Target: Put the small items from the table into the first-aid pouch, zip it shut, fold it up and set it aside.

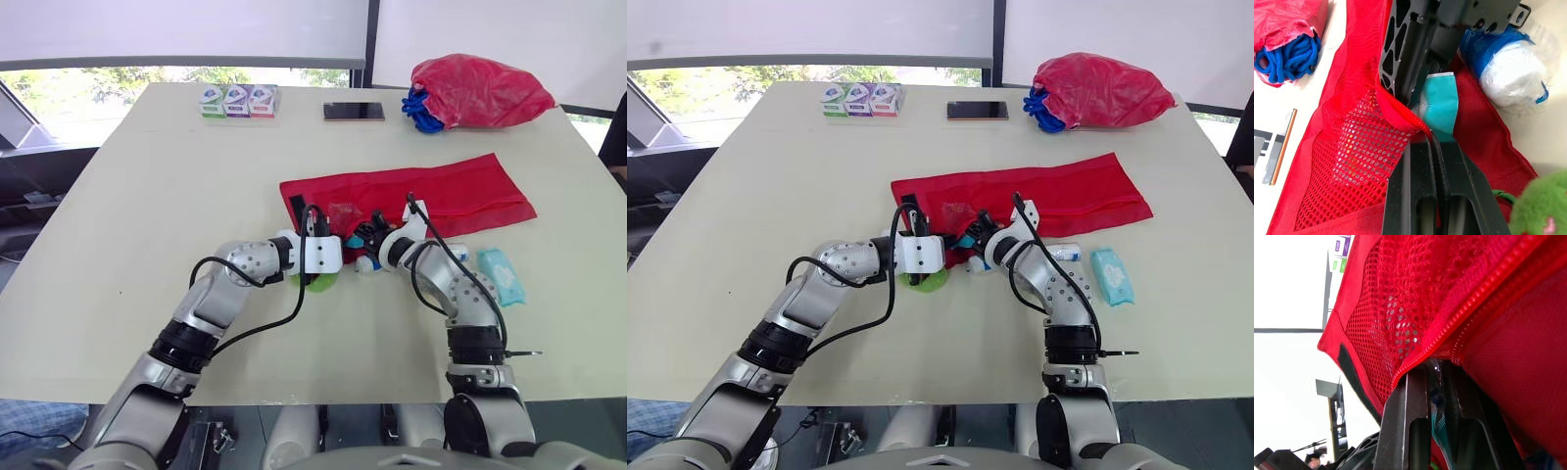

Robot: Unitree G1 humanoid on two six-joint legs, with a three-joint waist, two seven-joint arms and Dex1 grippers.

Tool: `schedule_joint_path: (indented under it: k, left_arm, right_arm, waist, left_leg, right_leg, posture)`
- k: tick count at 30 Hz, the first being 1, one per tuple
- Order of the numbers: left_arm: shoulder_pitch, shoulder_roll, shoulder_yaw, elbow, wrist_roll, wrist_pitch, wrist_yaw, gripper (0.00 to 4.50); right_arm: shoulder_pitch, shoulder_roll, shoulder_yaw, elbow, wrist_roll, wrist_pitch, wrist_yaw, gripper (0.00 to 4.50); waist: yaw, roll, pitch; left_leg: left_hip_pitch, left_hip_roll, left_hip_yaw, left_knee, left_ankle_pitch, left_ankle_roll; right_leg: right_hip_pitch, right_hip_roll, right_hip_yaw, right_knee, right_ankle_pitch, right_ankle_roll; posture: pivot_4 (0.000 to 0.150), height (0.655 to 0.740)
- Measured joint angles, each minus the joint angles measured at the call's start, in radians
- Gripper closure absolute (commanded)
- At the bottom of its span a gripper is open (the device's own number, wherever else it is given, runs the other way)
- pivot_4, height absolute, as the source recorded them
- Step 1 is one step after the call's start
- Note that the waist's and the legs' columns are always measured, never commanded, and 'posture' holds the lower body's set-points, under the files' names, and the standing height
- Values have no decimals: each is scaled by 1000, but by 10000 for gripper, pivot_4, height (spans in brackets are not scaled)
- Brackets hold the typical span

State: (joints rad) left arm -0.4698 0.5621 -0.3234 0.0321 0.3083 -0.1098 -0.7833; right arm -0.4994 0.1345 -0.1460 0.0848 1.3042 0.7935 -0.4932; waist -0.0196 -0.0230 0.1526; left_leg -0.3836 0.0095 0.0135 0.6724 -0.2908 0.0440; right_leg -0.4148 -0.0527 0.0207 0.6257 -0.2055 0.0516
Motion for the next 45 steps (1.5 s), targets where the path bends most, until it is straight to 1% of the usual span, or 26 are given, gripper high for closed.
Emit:
schedule_joint_path:
  k: [1, 2, 3, 9, 11, 12, 14, 15, 16, 18, 19, 21, 22, 23, 24, 25, 27, 31, 32, 38, 40, 45]
  left_arm:
    - [0, 0, 0, 3, -3, 0, -1, 45000]
    - [-1, -1, 0, 11, -13, -1, -1, 45000]
    - [-3, -1, 2, 19, -19, -3, -2, 45000]
    - [-19, 8, 5, 84, -41, -51, -8, 45000]
    - [-27, 15, 6, 112, -56, -83, -10, 45000]
    - [-27, 16, 6, 113, -57, -84, -10, 45000]
    - [-29, 21, 6, 130, -67, -108, -12, 45000]
    - [-30, 22, 7, 139, -76, -124, -16, 45000]
    - [-30, 23, 7, 140, -76, -126, -17, 45000]
    - [-31, 26, 7, 150, -77, -154, -19, 45000]
    - [-30, 34, 7, 163, -78, -177, -20, 45000]
    - [-31, 42, 9, 182, -78, -200, -20, 45000]
    - [-31, 42, 9, 186, -78, -207, -20, 45000]
    - [-31, 42, 10, 195, -81, -221, -20, 45000]
    - [-33, 42, 10, 203, -83, -233, -20, 45000]
    - [-37, 43, 10, 219, -86, -250, -20, 45000]
    - [-40, 45, 10, 237, -86, -272, -19, 45000]
    - [-41, 45, 11, 254, -87, -292, -18, 45000]
    - [-42, 44, 11, 256, -88, -293, -17, 45000]
    - [-39, 43, 15, 260, -94, -293, -16, 45000]
    - [-39, 41, 18, 261, -95, -293, -16, 45000]
    - [-38, 36, 18, 260, -96, -293, -16, 45000]
  right_arm:
    - [4, -4, 3, -6, -6, 8, 7, 32868]
    - [15, -14, 10, -22, -14, 21, 14, 27389]
    - [21, -21, 13, -32, -21, 32, 19, 25127]
    - [64, -123, 35, -128, -45, 129, 77, 25127]
    - [80, -208, 56, -194, -47, 192, 121, 25127]
    - [80, -212, 56, -198, -48, 194, 123, 25127]
    - [83, -282, 75, -244, -69, 231, 175, 25127]
    - [83, -337, 93, -282, -94, 250, 227, 25127]
    - [83, -344, 93, -286, -100, 251, 236, 25127]
    - [82, -409, 139, -328, -159, 249, 327, 25127]
    - [78, -465, 170, -365, -207, 243, 402, 27339]
    - [70, -510, 206, -400, -267, 219, 480, 33055]
    - [64, -522, 220, -410, -291, 210, 506, 37085]
    - [54, -540, 258, -422, -349, 182, 552, 41964]
    - [43, -556, 297, -427, -397, 159, 586, 44389]
    - [28, -570, 349, -429, -468, 116, 638, 44389]
    - [13, -570, 410, -429, -552, 67, 709, 44389]
    - [-3, -560, 489, -404, -663, 50, 766, 44389]
    - [-19, -563, 521, -371, -720, 50, 781, 44389]
    - [-41, -539, 548, -285, -839, 50, 812, 44389]
    - [-61, -493, 553, -222, -895, 43, 810, 44389]
    - [-83, -429, 556, -150, -975, 10, 812, 44389]
  waist:
    - [0, 0, 0]
    - [0, 0, 0]
    - [0, 0, 0]
    - [1, 0, 0]
    - [2, 0, 0]
    - [2, 0, 0]
    - [2, 0, 0]
    - [2, 0, 0]
    - [2, 0, 0]
    - [2, 0, 0]
    - [3, 0, 0]
    - [2, 0, 0]
    - [2, 0, 0]
    - [2, 0, 0]
    - [2, 0, 0]
    - [3, 0, 0]
    - [4, 0, 0]
    - [5, 0, 0]
    - [6, 0, 0]
    - [6, 0, 0]
    - [5, 0, 0]
    - [6, 0, 0]
  left_leg:
    - [0, 0, 0, 0, 0, 0]
    - [0, 0, 0, 0, 0, 0]
    - [0, 0, 0, 0, 0, 0]
    - [0, 0, 0, 0, 0, 0]
    - [0, 0, 0, 0, 0, 0]
    - [0, 0, 0, 0, 0, 0]
    - [0, 0, 0, 0, 0, 0]
    - [0, 0, 0, 0, 0, 0]
    - [0, 0, 0, 0, 0, 0]
    - [0, 0, 1, 0, 0, 0]
    - [0, 0, 0, 0, 0, 0]
    - [0, 0, 1, 0, 0, 0]
    - [0, 0, 1, 0, 0, 0]
    - [0, 0, 1, 0, 0, 0]
    - [0, 0, 1, 0, 0, 0]
    - [0, 0, 1, 0, 0, 0]
    - [0, 0, 1, 0, 0, 0]
    - [0, 0, 1, 1, 0, 0]
    - [0, -1, 1, 1, 0, 0]
    - [0, -1, 1, 1, 0, 0]
    - [0, -1, 1, 1, 0, 0]
    - [0, -1, 1, 1, 0, 0]
  right_leg:
    - [0, 0, 0, 0, 0, 0]
    - [0, 0, 0, 0, 0, 0]
    - [0, 0, 0, 0, 0, 0]
    - [0, 0, 0, 0, 0, 0]
    - [0, 0, 0, 0, 0, 0]
    - [0, 0, 0, 0, 0, 0]
    - [0, 0, 0, 0, 0, 0]
    - [0, 0, 0, 0, 0, 0]
    - [0, 0, 0, 0, 0, 0]
    - [0, 0, 0, 0, 0, 0]
    - [0, 0, 0, -1, 0, 0]
    - [0, 0, 0, -1, 0, 0]
    - [0, 0, 0, -1, 0, 0]
    - [0, 0, 0, -1, 0, 0]
    - [0, 1, 0, -1, 0, 0]
    - [0, 1, 0, -1, 0, 0]
    - [0, 1, 0, -1, 0, 0]
    - [0, 0, 0, -1, 0, 0]
    - [0, 0, 0, -1, 0, 0]
    - [0, 0, 0, 0, 0, 0]
    - [0, 1, 0, 0, 0, 0]
    - [0, 0, 0, 0, 0, 0]
  posture:
    - [1500, 7400]
    - [1500, 7400]
    - [1500, 7400]
    - [1500, 7400]
    - [1500, 7400]
    - [1500, 7400]
    - [1500, 7400]
    - [1500, 7400]
    - [1500, 7400]
    - [1500, 7400]
    - [1500, 7400]
    - [1500, 7400]
    - [1500, 7400]
    - [1500, 7400]
    - [1500, 7400]
    - [1500, 7400]
    - [1500, 7400]
    - [1500, 7400]
    - [1500, 7400]
    - [1500, 7400]
    - [1500, 7400]
    - [1500, 7400]
